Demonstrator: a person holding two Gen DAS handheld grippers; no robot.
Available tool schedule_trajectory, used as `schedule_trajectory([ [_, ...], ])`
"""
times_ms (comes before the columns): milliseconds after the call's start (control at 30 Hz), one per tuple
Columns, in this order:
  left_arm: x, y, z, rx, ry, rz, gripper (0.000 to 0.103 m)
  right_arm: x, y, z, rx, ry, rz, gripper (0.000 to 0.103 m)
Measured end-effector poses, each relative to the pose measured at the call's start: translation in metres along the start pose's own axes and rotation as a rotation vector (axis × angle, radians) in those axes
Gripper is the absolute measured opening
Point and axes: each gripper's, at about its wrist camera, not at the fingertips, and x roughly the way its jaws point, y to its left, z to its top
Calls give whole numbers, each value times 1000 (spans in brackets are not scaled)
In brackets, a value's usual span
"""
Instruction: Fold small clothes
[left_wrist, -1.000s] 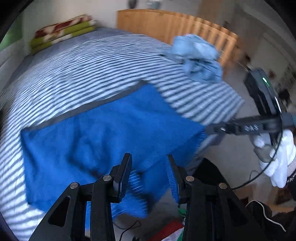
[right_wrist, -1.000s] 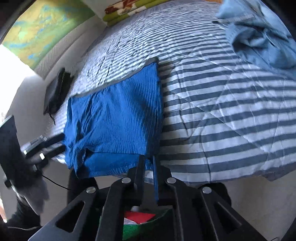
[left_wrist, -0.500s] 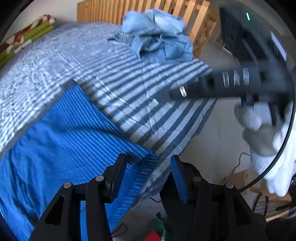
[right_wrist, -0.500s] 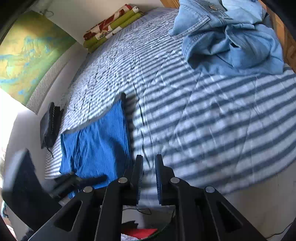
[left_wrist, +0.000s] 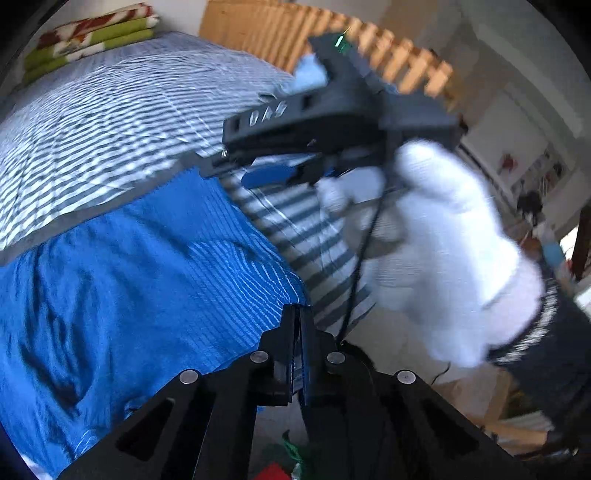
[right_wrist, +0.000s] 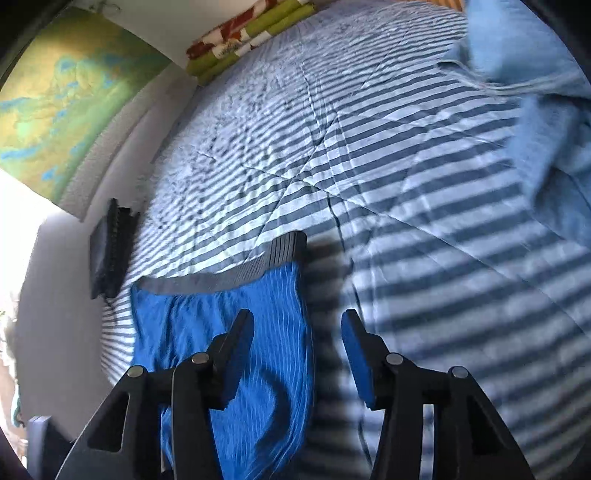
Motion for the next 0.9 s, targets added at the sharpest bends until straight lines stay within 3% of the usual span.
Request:
schedule_trajectory([
  [100,-22,15,-3,-41,-36,-4,2,19,5,11,27,15,0,45],
  [133,-29,19,-6,-52,-49,2,2,24,6,13,45,20,0,40],
  [167,-34,23,-7,-59,-59,4,2,27,7,15,61,21,1,21],
  [200,-41,29,-10,-74,-71,4,2,30,10,16,65,26,-4,10],
  [567,-124,98,-62,-250,-205,44,2,4,121,22,-153,-64,-111,5],
  [900,-183,153,-119,-396,-285,108,2,44,228,-4,-340,-52,-170,3],
])
